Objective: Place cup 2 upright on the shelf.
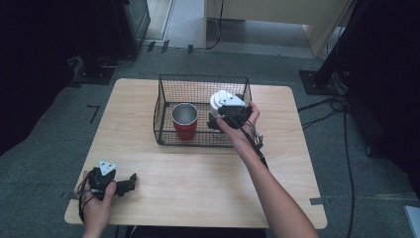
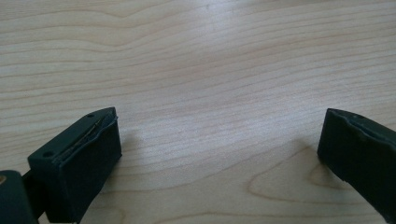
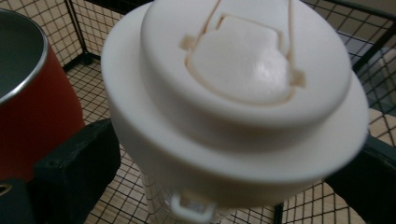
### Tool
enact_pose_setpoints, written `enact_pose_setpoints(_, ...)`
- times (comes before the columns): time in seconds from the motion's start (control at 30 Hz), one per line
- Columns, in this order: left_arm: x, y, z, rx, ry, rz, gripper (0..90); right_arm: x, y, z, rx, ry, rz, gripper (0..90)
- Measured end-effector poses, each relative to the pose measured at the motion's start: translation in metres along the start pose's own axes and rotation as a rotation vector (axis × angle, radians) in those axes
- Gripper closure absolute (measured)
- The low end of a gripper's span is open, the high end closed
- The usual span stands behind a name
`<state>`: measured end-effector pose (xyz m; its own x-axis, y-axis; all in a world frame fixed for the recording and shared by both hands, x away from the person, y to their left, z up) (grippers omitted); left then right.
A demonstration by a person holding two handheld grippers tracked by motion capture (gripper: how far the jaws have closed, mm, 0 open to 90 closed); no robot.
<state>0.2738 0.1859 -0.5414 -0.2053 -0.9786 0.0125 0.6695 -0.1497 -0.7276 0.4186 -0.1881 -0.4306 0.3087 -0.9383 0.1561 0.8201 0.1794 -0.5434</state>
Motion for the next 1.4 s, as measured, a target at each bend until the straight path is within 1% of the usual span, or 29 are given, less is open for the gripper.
enact_pose_setpoints(0.03,0.000,0.000,0.000,0.000,0.000,0.000,0.0,-0.001,-0.001,-0.001,0.007,-0.004,-0.008,2.1)
enact_pose_setpoints(0.13,0.000,0.000,0.000,0.000,0.000,0.000,0.0,-0.003,-0.004,-0.004,0.021,-0.040,-0.035,2.1)
enact_pose_setpoints(0.23,0.000,0.000,0.000,0.000,0.000,0.000,0.0,-0.005,-0.007,-0.006,0.034,-0.035,-0.044,2.1)
enact_pose_setpoints(0.53,0.000,0.000,0.000,0.000,0.000,0.000,0.0,-0.004,-0.017,-0.009,0.059,-0.023,-0.035,2.1)
enact_pose_setpoints(0.6,0.000,0.000,0.000,0.000,0.000,0.000,0.0,-0.005,-0.019,-0.010,0.064,-0.031,-0.044,2.1)
enact_pose_setpoints(0.73,0.000,0.000,0.000,0.000,0.000,0.000,0.0,-0.005,-0.023,-0.012,0.072,-0.044,-0.046,2.1)
enact_pose_setpoints(0.97,0.000,0.000,0.000,0.000,0.000,0.000,0.0,-0.001,-0.027,-0.015,0.086,-0.032,-0.047,2.1)
enact_pose_setpoints(1.17,0.000,0.000,0.000,0.001,0.000,0.000,0.0,0.001,-0.035,-0.019,0.110,-0.047,-0.046,2.1)
enact_pose_setpoints(1.4,0.000,0.000,0.000,0.000,0.000,0.000,0.0,0.007,-0.047,-0.026,0.143,-0.043,-0.036,2.1)
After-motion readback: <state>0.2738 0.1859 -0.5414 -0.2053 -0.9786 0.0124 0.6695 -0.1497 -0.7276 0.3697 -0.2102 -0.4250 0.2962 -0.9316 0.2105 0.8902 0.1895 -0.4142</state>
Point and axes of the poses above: each handheld gripper's, and its own axes: y roughly forward along the jaws, z roughly out of its top, x roughly to its right, the point moved 3 cm from there along y, roughly forward along the jaws, and after that the axes turned 2 degrees about -y, right-handed, at the moved point
